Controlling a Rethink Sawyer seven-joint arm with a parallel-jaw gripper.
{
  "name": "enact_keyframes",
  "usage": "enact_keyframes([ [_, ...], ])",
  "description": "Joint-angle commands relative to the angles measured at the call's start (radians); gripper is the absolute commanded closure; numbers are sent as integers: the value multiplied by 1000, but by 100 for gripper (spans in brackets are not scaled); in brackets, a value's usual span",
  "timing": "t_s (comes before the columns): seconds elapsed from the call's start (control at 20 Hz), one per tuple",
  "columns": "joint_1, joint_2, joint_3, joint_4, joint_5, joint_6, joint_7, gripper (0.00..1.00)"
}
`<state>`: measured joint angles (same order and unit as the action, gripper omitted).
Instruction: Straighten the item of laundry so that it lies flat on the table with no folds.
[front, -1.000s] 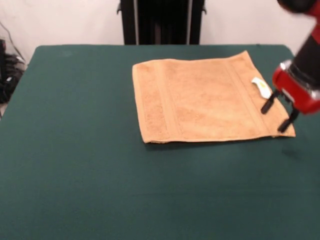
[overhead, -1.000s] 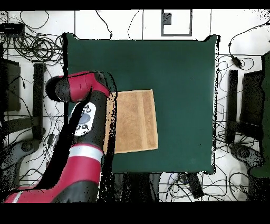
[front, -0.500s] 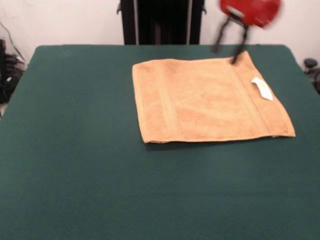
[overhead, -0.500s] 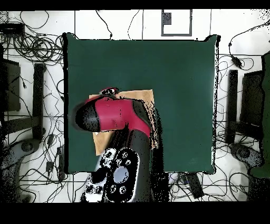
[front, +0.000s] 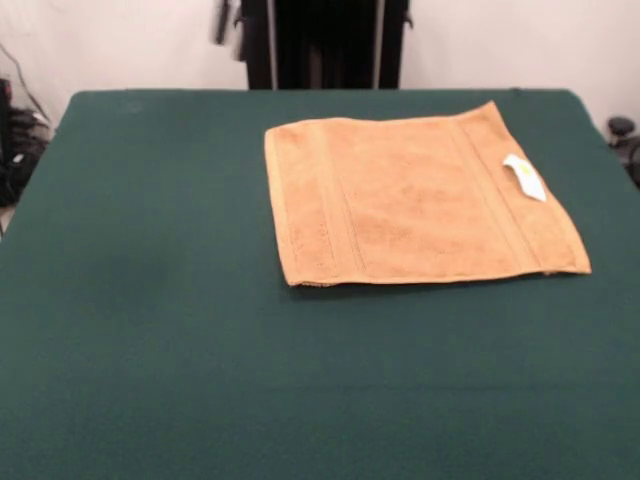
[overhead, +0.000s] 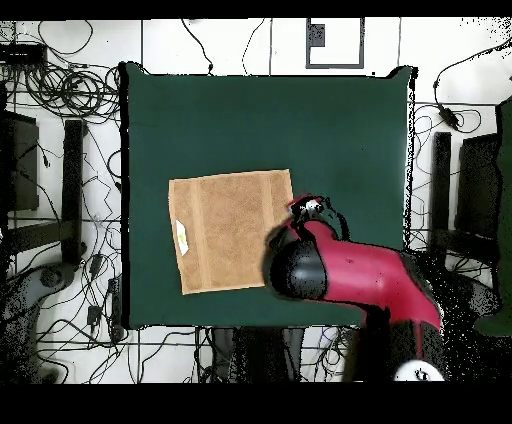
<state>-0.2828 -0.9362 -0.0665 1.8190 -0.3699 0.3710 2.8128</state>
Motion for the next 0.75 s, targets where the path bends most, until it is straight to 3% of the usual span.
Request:
enact_keyframes([
  [0.05,-125,-79,310,335,-199,-98,-401,0],
  [0.25,-194,-57,353,340,-237,-93,-405,0],
  [0.75,-203,-50,359,348,-304,-61,-333,0],
])
